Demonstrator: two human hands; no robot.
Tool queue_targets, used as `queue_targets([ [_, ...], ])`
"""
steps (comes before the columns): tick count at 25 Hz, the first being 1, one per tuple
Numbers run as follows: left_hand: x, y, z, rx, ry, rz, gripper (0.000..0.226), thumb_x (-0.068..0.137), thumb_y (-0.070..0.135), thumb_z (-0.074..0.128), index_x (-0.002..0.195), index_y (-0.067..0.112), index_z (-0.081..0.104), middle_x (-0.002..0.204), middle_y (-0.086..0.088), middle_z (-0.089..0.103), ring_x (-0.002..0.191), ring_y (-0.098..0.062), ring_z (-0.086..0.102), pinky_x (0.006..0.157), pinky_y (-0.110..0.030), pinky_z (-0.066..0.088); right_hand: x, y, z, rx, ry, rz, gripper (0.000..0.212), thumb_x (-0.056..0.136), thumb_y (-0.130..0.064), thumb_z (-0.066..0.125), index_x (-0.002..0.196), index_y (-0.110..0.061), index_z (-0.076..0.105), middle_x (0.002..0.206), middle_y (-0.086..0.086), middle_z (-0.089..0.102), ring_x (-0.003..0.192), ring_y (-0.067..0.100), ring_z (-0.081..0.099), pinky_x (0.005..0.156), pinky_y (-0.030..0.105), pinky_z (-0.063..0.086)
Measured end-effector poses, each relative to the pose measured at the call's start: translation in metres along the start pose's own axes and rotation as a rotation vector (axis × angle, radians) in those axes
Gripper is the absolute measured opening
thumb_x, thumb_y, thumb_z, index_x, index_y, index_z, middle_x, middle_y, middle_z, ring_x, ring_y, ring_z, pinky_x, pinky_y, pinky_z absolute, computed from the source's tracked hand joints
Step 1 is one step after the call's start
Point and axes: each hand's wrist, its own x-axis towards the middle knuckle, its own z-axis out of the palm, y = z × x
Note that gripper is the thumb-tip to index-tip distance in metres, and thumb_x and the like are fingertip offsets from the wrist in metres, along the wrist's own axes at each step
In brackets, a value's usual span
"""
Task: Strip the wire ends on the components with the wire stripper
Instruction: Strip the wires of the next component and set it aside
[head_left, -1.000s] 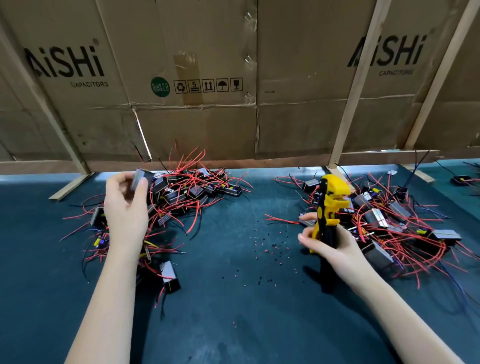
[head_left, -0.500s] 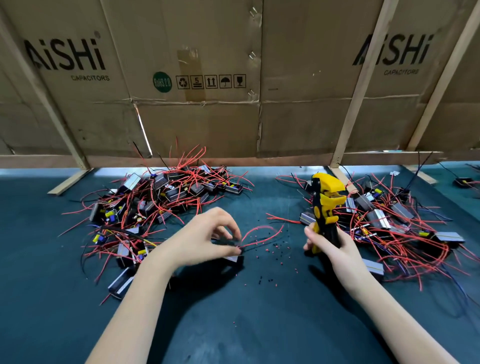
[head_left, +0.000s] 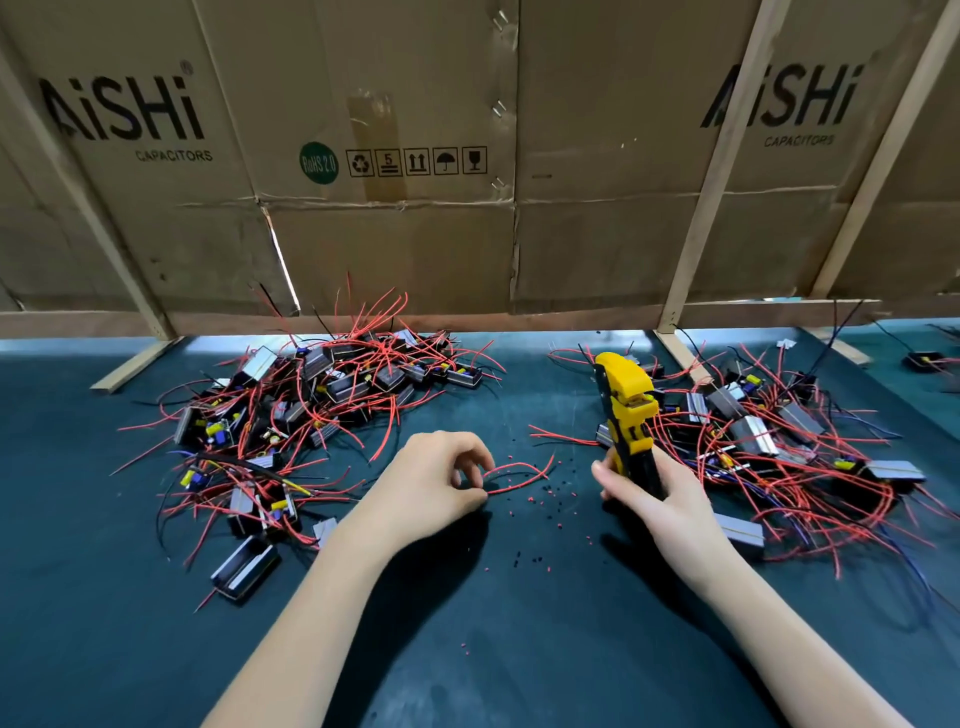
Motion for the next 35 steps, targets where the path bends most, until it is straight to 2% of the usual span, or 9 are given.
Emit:
queue_targets([
  [4, -0.002, 0.0, -0.001, 0.179, -0.071, -0.029, 0.055, 0.069, 0.04, 0.083, 0.116, 0.029, 0.057, 0.098, 0.011, 0.054, 0.087, -0.01, 0.048, 0.084, -0.029, 0.043, 0.001, -0.002, -0.002, 0.067, 0.014, 0.019, 0.033, 0.078, -0.038, 0.072, 0.082, -0.008, 0.059, 0.07, 0.003, 0.058, 0.071, 0.018, 0.054, 0.074, 0.032, 0.043],
  [6, -0.002, -0.001, 0.001, 0.267, -0.084, -0.058, 0.048, 0.072, 0.041, 0.08, 0.113, 0.027, 0.059, 0.097, 0.009, 0.054, 0.094, -0.015, 0.048, 0.089, -0.032, 0.043, 0.002, -0.001, -0.002, 0.097, 0.019, 0.014, 0.033, 0.081, -0.033, 0.076, 0.083, -0.005, 0.059, 0.07, 0.002, 0.057, 0.072, 0.019, 0.055, 0.075, 0.033, 0.044],
  [12, -0.002, 0.005, -0.008, -0.043, 0.024, 0.043, 0.012, 0.078, 0.011, 0.075, 0.082, 0.021, 0.07, 0.081, 0.002, 0.06, 0.073, -0.012, 0.055, 0.072, -0.025, 0.046, 0.002, -0.001, -0.001, 0.125, 0.04, 0.023, 0.036, 0.074, -0.039, 0.069, 0.082, -0.005, 0.059, 0.07, 0.0, 0.057, 0.073, 0.021, 0.056, 0.075, 0.033, 0.046],
  [16, -0.008, 0.008, -0.028, -0.271, -0.272, 0.176, 0.018, 0.071, 0.0, 0.06, 0.082, 0.013, 0.067, 0.085, 0.006, 0.064, 0.083, -0.012, 0.062, 0.082, -0.022, 0.048, 0.002, -0.001, -0.001, 0.152, 0.051, 0.04, 0.037, 0.073, -0.04, 0.069, 0.083, -0.006, 0.06, 0.07, 0.002, 0.057, 0.074, 0.023, 0.056, 0.077, 0.038, 0.046],
  [22, 0.0, -0.007, -0.017, -0.094, 0.081, -0.088, 0.017, 0.09, 0.03, 0.067, 0.08, 0.017, 0.065, 0.07, 0.009, 0.062, 0.065, -0.007, 0.054, 0.071, -0.026, 0.044, 0.002, -0.003, 0.001, 0.158, 0.049, 0.027, 0.038, 0.073, -0.038, 0.069, 0.084, -0.003, 0.059, 0.071, 0.001, 0.057, 0.073, 0.02, 0.056, 0.074, 0.032, 0.047],
  [25, -0.001, -0.002, 0.002, 0.037, 0.045, -0.093, 0.038, 0.077, 0.058, 0.071, 0.084, 0.022, 0.063, 0.082, 0.008, 0.062, 0.077, -0.009, 0.057, 0.075, -0.029, 0.047, 0.002, -0.002, -0.002, 0.113, 0.016, 0.029, 0.027, 0.081, -0.031, 0.072, 0.084, -0.007, 0.06, 0.072, 0.002, 0.058, 0.072, 0.018, 0.055, 0.074, 0.029, 0.045],
  [28, -0.002, 0.009, 0.015, 0.058, -0.075, -0.037, 0.03, 0.07, 0.045, 0.081, 0.085, 0.024, 0.065, 0.081, 0.011, 0.063, 0.081, -0.01, 0.058, 0.073, -0.029, 0.048, 0.002, 0.001, -0.001, 0.052, 0.012, 0.029, 0.018, 0.084, -0.03, 0.073, 0.087, -0.015, 0.064, 0.076, 0.003, 0.059, 0.074, 0.02, 0.053, 0.078, 0.036, 0.044],
  [31, 0.0, 0.01, 0.008, -0.064, -0.096, -0.027, 0.009, 0.077, 0.01, 0.067, 0.075, 0.019, 0.068, 0.067, 0.007, 0.065, 0.062, -0.006, 0.056, 0.062, -0.019, 0.042, 0.002, 0.002, -0.002, -0.216, 0.113, -0.038, 0.022, 0.079, -0.033, 0.079, 0.092, -0.024, 0.064, 0.079, -0.002, 0.064, 0.077, 0.016, 0.057, 0.076, 0.028, 0.042],
  [35, -0.001, 0.012, 0.008, -0.082, -0.051, -0.094, 0.013, 0.085, 0.029, 0.062, 0.076, 0.019, 0.063, 0.071, 0.006, 0.064, 0.068, -0.011, 0.057, 0.066, -0.029, 0.047, 0.004, 0.006, -0.009, -0.83, 0.286, -0.237, 0.039, 0.068, -0.044, 0.083, 0.092, -0.019, 0.063, 0.083, -0.006, 0.062, 0.081, 0.021, 0.06, 0.077, 0.039, 0.045],
])
